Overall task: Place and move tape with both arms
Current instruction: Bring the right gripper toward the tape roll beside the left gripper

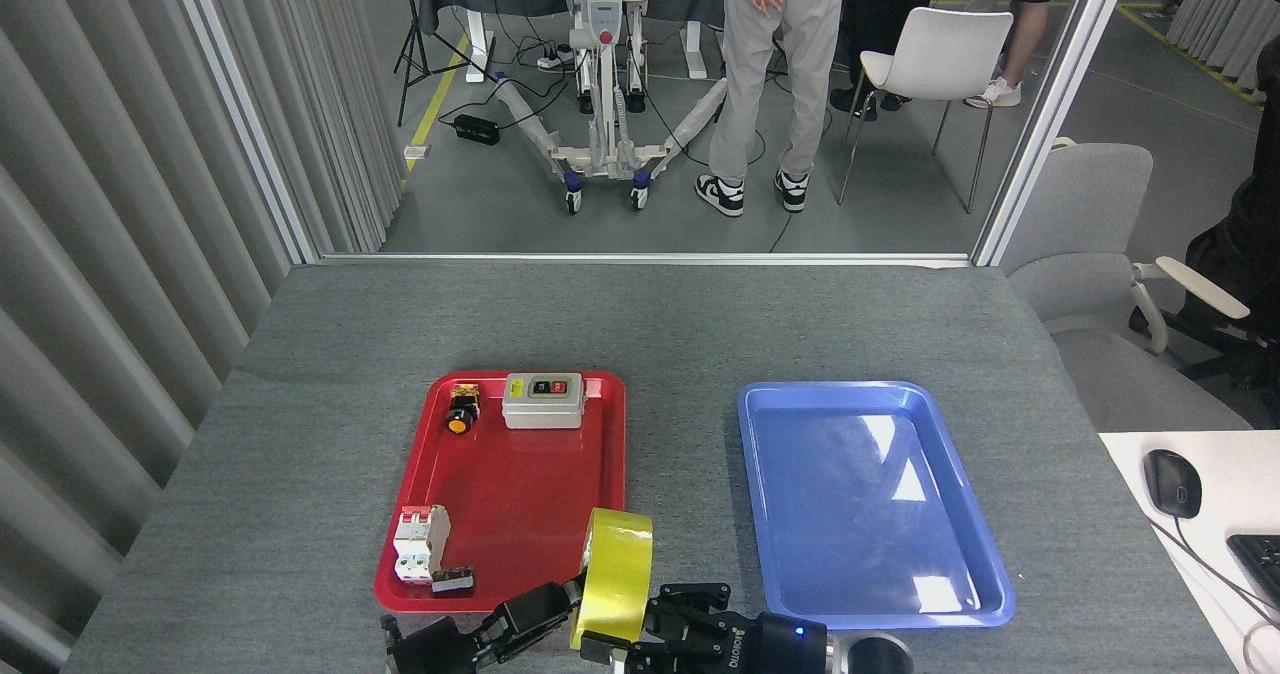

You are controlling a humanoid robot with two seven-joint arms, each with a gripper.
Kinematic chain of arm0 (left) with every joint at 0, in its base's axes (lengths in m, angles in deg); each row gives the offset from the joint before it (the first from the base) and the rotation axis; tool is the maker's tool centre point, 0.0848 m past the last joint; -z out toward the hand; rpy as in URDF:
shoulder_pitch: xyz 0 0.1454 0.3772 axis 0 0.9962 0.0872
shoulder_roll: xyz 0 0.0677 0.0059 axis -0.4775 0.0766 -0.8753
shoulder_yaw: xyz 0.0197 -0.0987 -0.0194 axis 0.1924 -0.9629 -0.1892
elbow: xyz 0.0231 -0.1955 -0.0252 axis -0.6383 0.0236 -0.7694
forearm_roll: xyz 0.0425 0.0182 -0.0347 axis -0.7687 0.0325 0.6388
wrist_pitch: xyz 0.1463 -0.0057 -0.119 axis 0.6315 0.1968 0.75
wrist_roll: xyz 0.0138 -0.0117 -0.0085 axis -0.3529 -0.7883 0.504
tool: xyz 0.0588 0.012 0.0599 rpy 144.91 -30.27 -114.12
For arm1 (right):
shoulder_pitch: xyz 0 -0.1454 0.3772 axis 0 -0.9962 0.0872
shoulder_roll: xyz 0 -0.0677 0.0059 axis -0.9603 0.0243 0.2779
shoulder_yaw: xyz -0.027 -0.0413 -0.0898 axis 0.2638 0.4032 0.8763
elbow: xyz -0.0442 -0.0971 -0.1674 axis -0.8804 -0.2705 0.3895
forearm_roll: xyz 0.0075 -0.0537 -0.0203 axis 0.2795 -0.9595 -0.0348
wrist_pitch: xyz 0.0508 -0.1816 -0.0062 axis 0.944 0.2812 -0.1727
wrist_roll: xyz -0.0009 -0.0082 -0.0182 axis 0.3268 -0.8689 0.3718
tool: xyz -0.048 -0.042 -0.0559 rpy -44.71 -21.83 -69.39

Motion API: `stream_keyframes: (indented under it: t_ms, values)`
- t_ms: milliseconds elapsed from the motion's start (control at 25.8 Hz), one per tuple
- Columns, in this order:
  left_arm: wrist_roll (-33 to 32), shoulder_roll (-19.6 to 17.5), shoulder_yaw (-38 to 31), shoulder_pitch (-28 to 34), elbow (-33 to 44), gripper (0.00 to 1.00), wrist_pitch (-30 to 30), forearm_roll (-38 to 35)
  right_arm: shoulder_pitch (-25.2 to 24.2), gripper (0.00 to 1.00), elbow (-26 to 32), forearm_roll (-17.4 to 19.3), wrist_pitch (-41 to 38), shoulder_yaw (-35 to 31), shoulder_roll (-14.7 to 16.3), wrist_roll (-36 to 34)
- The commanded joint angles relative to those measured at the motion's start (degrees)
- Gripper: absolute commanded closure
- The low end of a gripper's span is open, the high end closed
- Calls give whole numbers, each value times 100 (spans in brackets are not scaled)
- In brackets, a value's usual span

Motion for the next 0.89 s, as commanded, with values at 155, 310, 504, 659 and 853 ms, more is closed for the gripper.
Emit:
stream_keyframes:
  t_ms: [155, 310, 504, 659, 853]
  values:
    - [23, -65, -52, -15, -122, 88, -58, 3, -5, 68, -60, 8, -12, 9, 0, 4]
    - [23, -91, -105, -15, -122, 88, -58, 12, 4, 68, -78, 8, -12, 0, 0, 4]
    - [23, -91, -131, -50, -166, 73, -58, 3, 4, 69, -87, 8, -12, 0, 0, 4]
    - [23, -109, -184, -103, -289, 58, -137, -6, 4, 69, -113, 8, -12, 9, 0, 4]
    - [23, -179, -184, -129, -369, 49, -295, -14, 4, 69, -131, 8, -12, 0, 0, 4]
